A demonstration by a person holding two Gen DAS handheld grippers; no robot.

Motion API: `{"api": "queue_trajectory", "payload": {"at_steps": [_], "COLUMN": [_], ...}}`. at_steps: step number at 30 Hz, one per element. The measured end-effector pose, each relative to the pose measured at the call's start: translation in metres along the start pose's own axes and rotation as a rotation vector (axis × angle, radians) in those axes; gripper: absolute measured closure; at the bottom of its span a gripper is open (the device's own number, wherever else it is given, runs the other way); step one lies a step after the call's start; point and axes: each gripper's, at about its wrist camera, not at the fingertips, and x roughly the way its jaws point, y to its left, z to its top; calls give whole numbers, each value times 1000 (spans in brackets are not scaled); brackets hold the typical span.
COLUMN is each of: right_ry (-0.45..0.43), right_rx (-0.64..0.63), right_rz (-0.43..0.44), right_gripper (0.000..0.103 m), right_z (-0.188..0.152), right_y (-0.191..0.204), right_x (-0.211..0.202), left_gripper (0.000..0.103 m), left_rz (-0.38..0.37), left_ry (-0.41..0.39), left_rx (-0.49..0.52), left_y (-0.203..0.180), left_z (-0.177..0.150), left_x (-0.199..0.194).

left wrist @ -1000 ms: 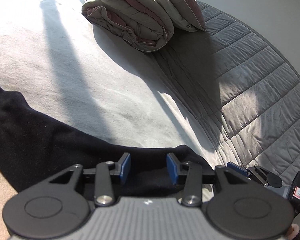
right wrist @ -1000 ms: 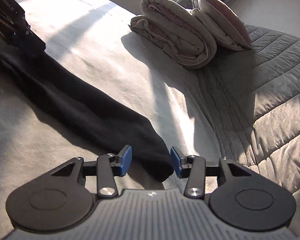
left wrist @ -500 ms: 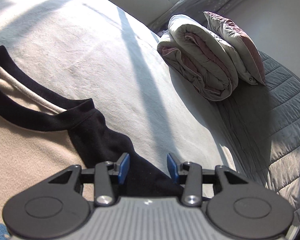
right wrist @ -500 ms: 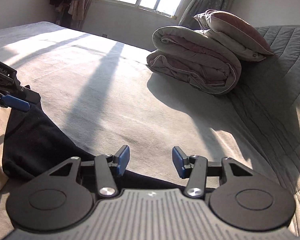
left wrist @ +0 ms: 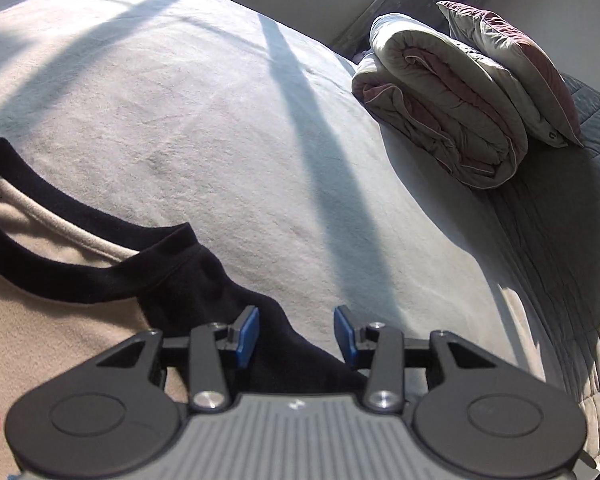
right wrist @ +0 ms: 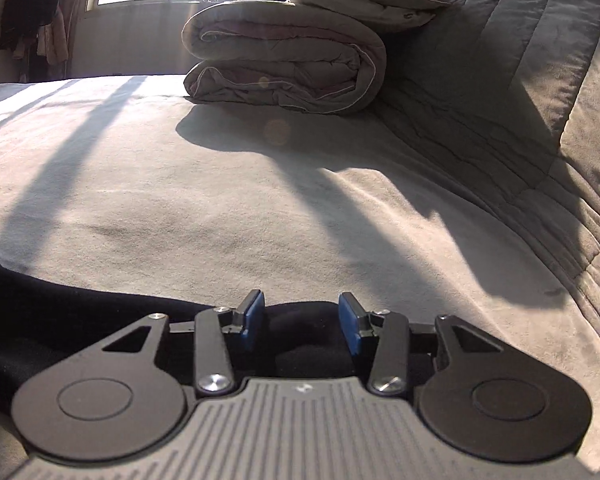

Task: Fold clothes

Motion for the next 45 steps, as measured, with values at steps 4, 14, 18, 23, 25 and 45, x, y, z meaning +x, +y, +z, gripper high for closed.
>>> {"api": "queue_trajectory", "payload": {"at_steps": [4, 14, 18, 23, 25, 45], "right_ry": [71, 43, -22, -162, -173, -53], "right_rx": [-4, -50, -20, 2, -8, 315], "right_rz": [55, 41, 5, -52, -83, -86], "right_gripper": [66, 92, 95, 95, 95, 46], "right_z": [-4, -4, 0, 9, 7, -2], "right_y": [-6, 8, 7, 9, 11, -83], "right_x": [-3, -2, -9, -24, -18, -42], "left_gripper": [65, 100, 101, 101, 101, 79], "left_rz": [55, 52, -10, -180, -191, -484], "left_ry": [-1, -93, -125, -270, -288, 137], "left_rx": [25, 76, 12, -79, -93, 214], "left_y": [-1, 10, 19, 31, 34, -40], "left_z": [-4, -13, -13, -16, -17, -43], "left_x": [10, 14, 9, -4, -1, 25]}}
